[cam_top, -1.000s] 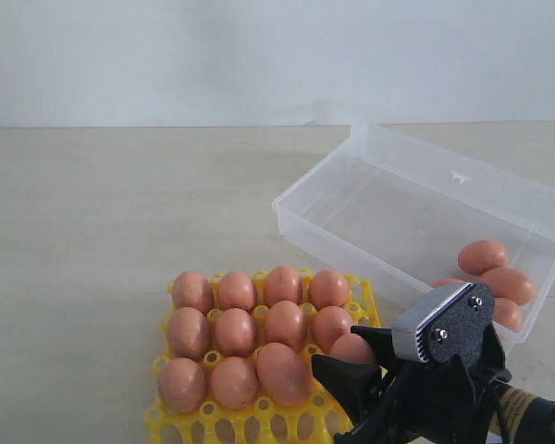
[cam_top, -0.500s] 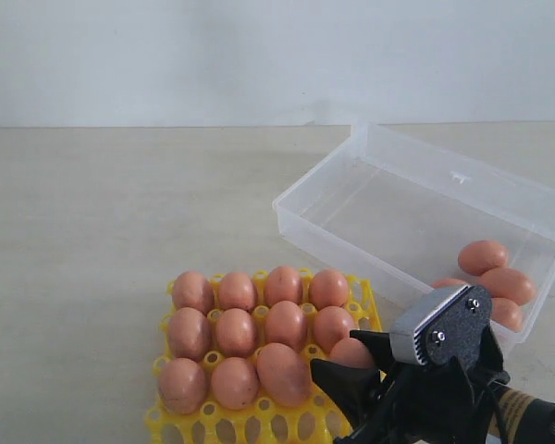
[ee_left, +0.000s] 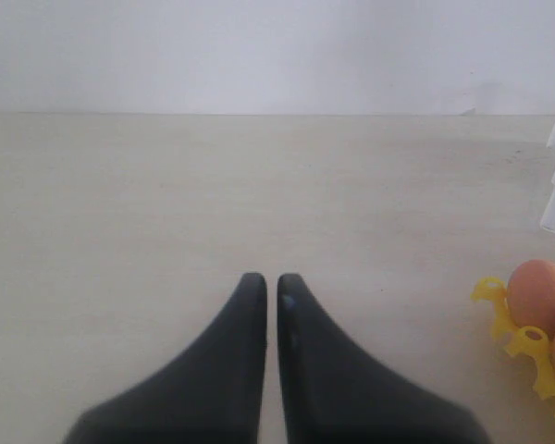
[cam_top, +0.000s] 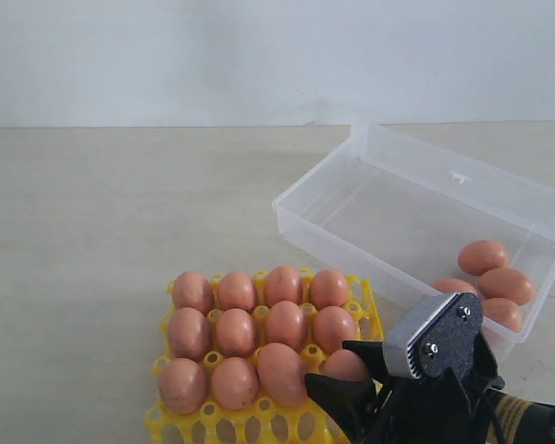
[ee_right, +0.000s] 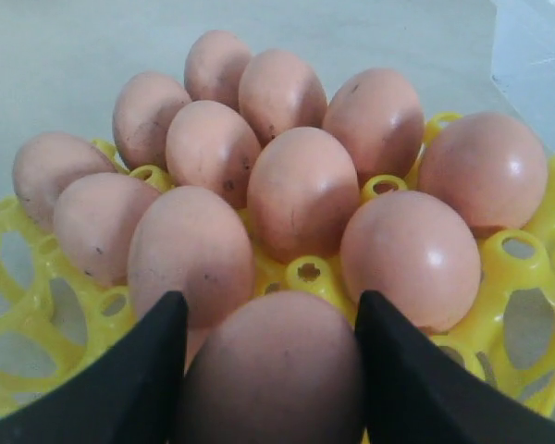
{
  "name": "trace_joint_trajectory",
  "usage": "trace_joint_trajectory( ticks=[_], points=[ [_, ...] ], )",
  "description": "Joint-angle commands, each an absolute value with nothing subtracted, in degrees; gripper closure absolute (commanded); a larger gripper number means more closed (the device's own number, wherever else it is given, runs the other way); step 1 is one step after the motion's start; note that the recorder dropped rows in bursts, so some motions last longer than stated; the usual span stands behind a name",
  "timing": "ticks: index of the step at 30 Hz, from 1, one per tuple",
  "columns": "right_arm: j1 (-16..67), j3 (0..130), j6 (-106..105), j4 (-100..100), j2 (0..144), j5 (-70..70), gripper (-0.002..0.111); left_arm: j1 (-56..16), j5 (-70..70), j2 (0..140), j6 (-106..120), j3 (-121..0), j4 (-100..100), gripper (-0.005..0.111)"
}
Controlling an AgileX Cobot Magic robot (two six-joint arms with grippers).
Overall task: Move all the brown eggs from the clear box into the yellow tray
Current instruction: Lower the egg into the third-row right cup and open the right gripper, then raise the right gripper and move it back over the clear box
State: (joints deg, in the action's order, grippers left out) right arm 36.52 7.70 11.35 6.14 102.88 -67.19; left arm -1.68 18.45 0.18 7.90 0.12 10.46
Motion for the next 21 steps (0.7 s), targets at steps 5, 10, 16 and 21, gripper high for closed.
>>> trace_joint_trajectory(
  ticks=[5, 10, 16, 21],
  points=[
    [36.5, 7.5, 10.6, 4.1, 103.0, -66.5, 0.060, -1.9, 17.8, 0.0, 7.5, 0.0, 10.9, 0.103],
    [36.5, 7.5, 10.6, 2.8, 103.0, -66.1, 0.046, -1.9, 17.8, 0.0, 7.5, 0.0, 10.9, 0.103],
    [36.5, 7.7, 9.5, 0.6, 99.1, -70.0, 0.046, -1.9, 17.8, 0.0, 7.5, 0.0, 10.9, 0.103],
    [36.5, 10.8, -4.0, -38.9, 80.5, -70.0, 0.046, -1.9, 17.8, 0.0, 7.5, 0.0, 10.9, 0.103]
  ],
)
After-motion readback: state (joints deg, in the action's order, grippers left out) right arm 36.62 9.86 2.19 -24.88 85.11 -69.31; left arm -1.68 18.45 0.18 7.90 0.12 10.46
